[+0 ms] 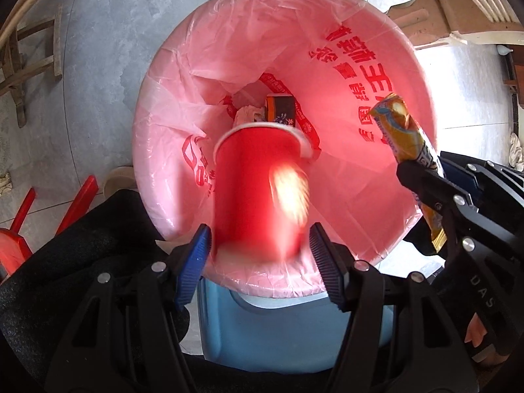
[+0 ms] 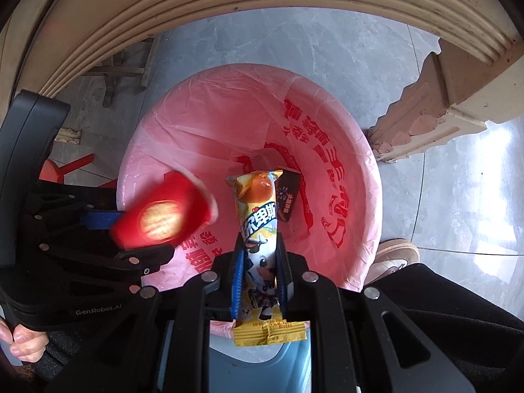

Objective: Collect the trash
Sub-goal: 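Open both tools to drop the red cup and snack bar into the pink bin, then raise both open tools from the bin back over the table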

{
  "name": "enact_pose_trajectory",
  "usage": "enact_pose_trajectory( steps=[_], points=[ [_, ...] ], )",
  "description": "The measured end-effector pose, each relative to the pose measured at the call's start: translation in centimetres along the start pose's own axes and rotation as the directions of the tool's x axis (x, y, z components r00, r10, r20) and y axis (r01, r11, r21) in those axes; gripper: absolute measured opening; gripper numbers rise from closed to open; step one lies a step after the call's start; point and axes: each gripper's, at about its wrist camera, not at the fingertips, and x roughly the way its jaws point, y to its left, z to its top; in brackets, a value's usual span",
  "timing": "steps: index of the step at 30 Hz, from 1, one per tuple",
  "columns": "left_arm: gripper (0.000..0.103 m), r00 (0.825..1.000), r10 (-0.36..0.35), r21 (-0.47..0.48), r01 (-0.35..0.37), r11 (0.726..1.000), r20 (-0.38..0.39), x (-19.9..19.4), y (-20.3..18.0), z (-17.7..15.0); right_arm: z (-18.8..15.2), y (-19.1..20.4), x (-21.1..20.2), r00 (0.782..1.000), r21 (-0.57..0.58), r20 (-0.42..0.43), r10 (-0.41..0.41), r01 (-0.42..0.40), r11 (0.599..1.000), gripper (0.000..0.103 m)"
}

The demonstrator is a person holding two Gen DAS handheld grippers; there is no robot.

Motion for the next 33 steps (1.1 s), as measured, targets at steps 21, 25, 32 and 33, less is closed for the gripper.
enact_pose_trajectory(
  steps=[21, 25, 32, 33],
  points=[
    [0.069, 1.0, 0.019, -0.012, -0.019, 1.0, 0.007, -0.1, 0.4, -0.1, 0.1, -0.2, -0.2, 0.999, 0.015, 0.006, -0.034, 0.034, 0.999, 0.052],
    [0.069, 1.0, 0.025, -0.005, -0.025, 1.0, 0.015, -0.3, 0.2, -0.3, 0.0, -0.1, -0.5, 0.999, 0.013, 0.011, -0.044, 0.043, 0.999, 0.052],
    [0.069, 0.996, 0.066, 0.021, -0.067, 0.998, 0.055, -1.7, -0.2, -1.4, -0.7, 0.1, -2.2, 0.998, 0.026, 0.047, -0.042, 0.04, 0.999, 0.052],
    [0.069, 0.995, 0.07, 0.02, -0.072, 0.997, 0.067, -2.2, -0.2, -1.8, -0.9, 0.2, -2.6, 0.998, 0.026, 0.055, -0.041, 0.039, 0.999, 0.052]
  ],
)
